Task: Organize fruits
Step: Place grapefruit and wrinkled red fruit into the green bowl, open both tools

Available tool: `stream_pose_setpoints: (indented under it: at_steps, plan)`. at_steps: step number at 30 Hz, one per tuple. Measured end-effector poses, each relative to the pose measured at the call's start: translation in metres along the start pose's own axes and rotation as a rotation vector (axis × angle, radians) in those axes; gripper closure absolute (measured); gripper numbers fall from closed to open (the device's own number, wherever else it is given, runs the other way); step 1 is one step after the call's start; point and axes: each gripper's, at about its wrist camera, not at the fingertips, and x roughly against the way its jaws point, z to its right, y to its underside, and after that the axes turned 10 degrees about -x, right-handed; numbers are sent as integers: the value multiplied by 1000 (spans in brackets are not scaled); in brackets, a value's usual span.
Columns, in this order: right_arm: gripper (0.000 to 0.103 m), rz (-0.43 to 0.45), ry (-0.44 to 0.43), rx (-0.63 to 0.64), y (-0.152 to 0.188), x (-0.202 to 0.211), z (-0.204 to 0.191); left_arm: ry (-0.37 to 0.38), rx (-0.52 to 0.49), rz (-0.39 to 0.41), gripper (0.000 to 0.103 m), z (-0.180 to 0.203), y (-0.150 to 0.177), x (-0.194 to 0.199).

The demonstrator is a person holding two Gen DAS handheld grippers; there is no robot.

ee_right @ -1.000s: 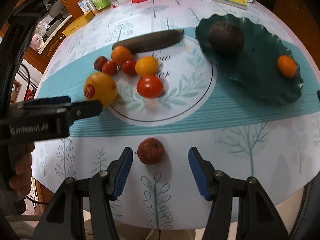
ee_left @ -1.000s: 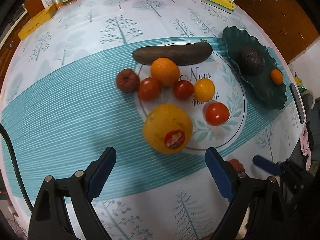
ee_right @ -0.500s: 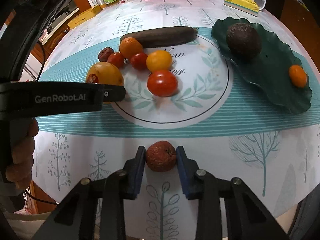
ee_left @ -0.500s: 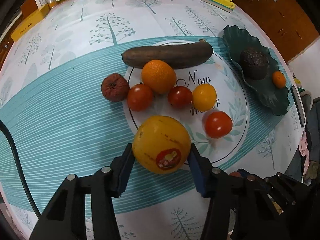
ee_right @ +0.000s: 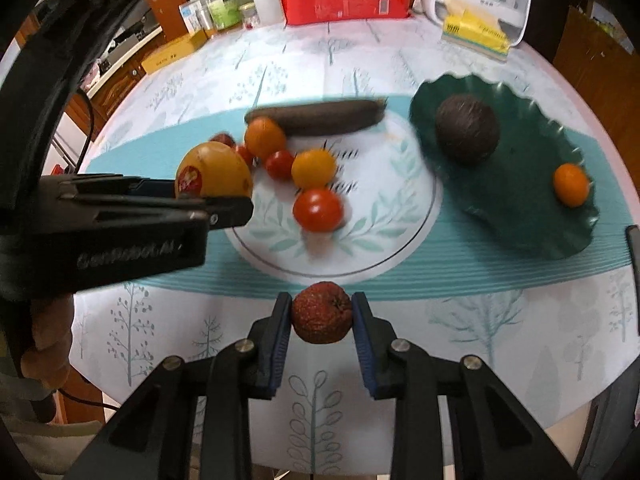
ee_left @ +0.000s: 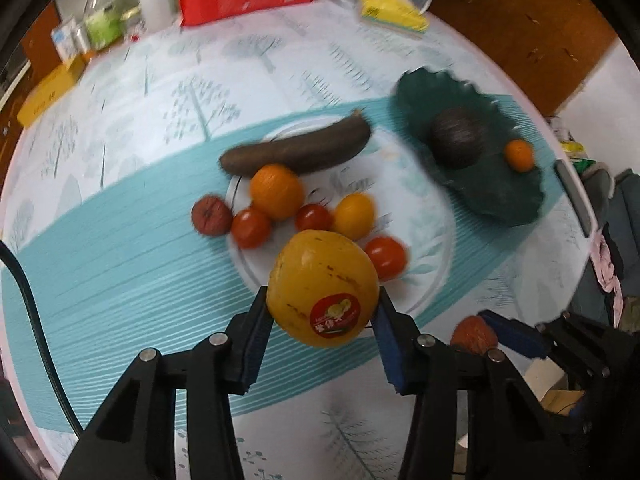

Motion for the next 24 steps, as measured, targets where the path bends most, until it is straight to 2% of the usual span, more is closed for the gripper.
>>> stream_pose_setpoints:
  at_steps: [7,13,18,24]
  plan:
    - [73,80,50,7,-14,41,15,24,-82,123,56,36,-22,51]
    - [73,140,69,-24,-27,68,50,19,-116,171,56,69,-41,73]
    - [73,169,62,-41,-52,76,92,3,-87,182,56,93,-68,68]
    - [73,143,30,0,-91,71,149,-49,-7,171,56,127,-117,36]
